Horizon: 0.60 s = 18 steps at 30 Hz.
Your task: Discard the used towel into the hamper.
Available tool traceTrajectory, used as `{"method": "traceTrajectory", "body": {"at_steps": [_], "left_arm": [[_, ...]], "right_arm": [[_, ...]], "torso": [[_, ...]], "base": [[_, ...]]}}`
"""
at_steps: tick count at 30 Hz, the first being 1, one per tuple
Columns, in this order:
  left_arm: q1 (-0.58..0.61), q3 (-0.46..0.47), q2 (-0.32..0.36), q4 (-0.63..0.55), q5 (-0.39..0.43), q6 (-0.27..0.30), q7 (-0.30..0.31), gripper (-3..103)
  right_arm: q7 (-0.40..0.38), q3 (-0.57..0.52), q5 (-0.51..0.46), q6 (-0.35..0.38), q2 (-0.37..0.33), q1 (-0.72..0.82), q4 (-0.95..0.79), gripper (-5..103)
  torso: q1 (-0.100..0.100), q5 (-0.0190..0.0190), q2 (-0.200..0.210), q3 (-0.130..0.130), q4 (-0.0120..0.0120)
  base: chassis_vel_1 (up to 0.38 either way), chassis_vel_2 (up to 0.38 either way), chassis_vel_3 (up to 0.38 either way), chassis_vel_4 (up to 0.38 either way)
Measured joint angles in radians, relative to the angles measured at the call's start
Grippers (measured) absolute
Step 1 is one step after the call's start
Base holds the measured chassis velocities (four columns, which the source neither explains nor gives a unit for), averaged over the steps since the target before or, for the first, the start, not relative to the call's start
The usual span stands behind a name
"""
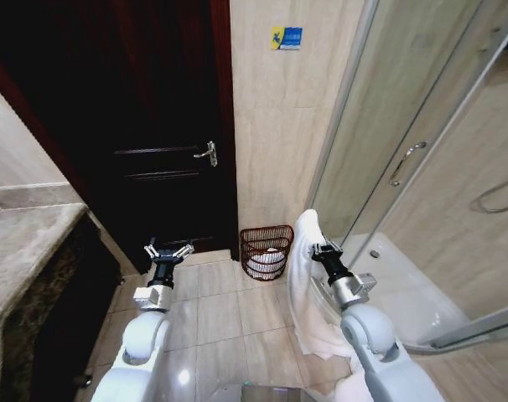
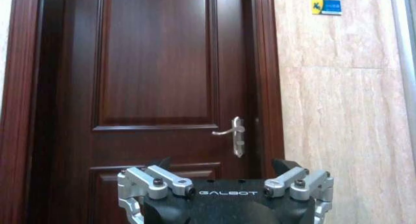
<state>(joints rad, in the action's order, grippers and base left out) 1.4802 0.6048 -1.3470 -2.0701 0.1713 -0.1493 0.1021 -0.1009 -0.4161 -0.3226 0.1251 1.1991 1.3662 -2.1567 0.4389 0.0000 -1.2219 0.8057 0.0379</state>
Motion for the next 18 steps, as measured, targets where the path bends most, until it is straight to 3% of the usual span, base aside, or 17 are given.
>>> {"method": "traceTrajectory", "body": {"at_steps": [18], "left_arm": [[-0.003,-0.005,-0.002,0.000,-0.003,0.003,0.000,100]], "right_arm": [[0.007,0.020,-0.003,-0.022,0.005,-0.013,0.019,9]], "torso": [[0.000,0.0000,0.000,0.000,0.0000]], "base": [[0.012,0.012,-0.011,-0.011]]}}
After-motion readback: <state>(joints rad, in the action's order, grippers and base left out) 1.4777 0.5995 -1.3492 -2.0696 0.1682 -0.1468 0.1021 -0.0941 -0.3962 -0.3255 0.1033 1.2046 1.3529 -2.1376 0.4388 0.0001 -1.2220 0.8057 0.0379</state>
